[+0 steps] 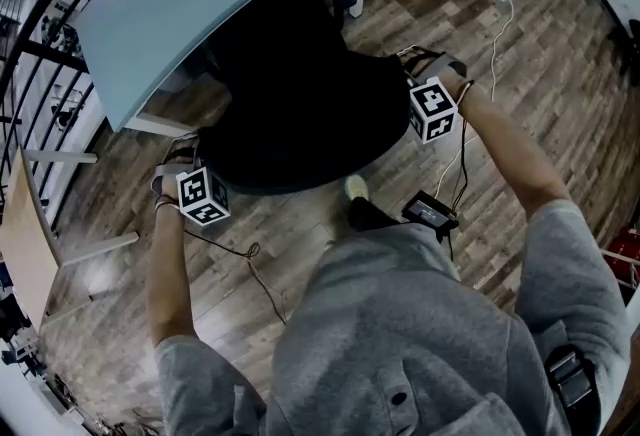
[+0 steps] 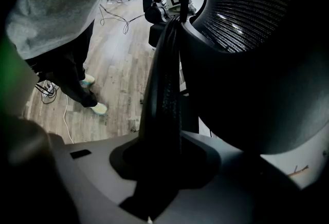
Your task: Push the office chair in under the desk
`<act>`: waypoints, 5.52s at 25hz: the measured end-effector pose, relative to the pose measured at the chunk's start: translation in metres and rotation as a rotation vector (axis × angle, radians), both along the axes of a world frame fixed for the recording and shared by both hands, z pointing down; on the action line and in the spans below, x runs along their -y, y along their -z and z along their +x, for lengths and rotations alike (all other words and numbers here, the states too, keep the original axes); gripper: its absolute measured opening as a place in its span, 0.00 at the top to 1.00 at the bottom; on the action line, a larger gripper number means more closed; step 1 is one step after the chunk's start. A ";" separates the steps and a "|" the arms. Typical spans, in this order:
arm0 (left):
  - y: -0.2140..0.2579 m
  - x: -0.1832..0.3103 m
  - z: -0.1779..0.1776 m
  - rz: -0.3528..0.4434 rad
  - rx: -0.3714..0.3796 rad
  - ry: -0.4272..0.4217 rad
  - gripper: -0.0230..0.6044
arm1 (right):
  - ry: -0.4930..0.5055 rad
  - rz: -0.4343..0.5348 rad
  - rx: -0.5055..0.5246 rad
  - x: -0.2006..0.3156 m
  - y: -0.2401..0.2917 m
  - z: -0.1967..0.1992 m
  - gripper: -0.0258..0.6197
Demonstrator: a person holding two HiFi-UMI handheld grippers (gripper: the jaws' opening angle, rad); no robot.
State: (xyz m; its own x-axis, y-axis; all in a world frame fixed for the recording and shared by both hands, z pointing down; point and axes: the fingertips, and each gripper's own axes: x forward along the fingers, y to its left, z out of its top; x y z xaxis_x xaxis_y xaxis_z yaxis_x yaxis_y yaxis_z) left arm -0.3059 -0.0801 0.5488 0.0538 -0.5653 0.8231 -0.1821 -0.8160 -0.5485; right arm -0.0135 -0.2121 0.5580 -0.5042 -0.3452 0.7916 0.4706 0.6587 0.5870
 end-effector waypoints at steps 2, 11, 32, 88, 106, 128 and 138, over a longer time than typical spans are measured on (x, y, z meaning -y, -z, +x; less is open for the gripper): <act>-0.001 0.006 -0.001 -0.002 0.001 0.009 0.65 | 0.004 -0.001 -0.003 0.009 -0.001 0.000 0.77; -0.001 0.035 -0.002 0.006 0.009 0.035 0.65 | 0.028 -0.004 0.003 0.042 0.000 -0.003 0.77; 0.000 0.091 -0.005 -0.014 0.015 0.070 0.65 | 0.067 -0.002 0.012 0.107 0.001 -0.012 0.77; -0.010 0.228 -0.061 -0.045 0.002 0.093 0.66 | 0.067 0.016 0.013 0.260 -0.006 -0.075 0.77; -0.006 0.261 -0.079 -0.021 -0.016 0.078 0.66 | 0.071 0.019 -0.009 0.294 -0.011 -0.094 0.77; -0.008 0.270 -0.049 -0.038 -0.047 0.066 0.67 | 0.065 0.037 -0.008 0.319 -0.014 -0.075 0.77; -0.007 0.280 -0.024 -0.047 -0.031 0.141 0.68 | 0.147 0.035 -0.004 0.345 -0.009 -0.061 0.77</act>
State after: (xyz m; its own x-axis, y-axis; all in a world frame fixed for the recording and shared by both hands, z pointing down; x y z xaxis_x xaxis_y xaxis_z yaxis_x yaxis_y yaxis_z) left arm -0.3303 -0.3598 0.5558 0.0026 -0.5303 0.8478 -0.3131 -0.8056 -0.5029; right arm -0.0749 -0.5568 0.5670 -0.5481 -0.2952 0.7826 0.5633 0.5614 0.6062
